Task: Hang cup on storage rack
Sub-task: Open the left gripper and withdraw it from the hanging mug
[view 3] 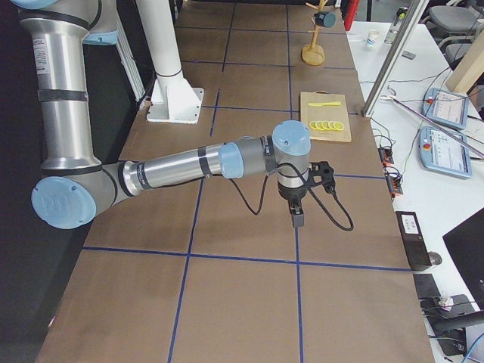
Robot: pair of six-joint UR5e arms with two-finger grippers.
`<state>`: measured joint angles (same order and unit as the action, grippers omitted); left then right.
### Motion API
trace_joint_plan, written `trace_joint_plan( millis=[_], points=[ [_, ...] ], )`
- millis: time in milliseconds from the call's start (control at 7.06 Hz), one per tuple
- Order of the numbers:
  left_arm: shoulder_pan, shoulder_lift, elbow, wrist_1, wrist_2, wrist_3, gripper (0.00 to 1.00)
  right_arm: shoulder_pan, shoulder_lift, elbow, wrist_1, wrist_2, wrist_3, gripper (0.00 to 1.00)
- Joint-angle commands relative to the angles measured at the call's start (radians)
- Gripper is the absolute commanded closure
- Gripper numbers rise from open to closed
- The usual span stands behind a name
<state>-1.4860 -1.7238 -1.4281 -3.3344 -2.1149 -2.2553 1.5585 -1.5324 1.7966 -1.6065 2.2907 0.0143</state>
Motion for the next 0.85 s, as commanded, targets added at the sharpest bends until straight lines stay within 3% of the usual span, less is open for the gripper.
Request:
trace_joint_plan(
  millis=[0,283,709],
  points=[
    [-0.055,0.033,-0.015,0.161,-0.071,0.506,0.0,0.0,-0.014,-0.006,0.0,-0.002,-0.001,0.0],
    [-0.076,0.059,-0.026,0.376,-0.079,0.961,0.0,0.0,-0.02,-0.014,0.002,-0.004,-0.002,0.0],
    [-0.096,0.079,-0.139,0.906,-0.067,1.549,0.0,0.0,-0.022,-0.026,0.0,-0.007,-0.002,0.0]
  ],
)
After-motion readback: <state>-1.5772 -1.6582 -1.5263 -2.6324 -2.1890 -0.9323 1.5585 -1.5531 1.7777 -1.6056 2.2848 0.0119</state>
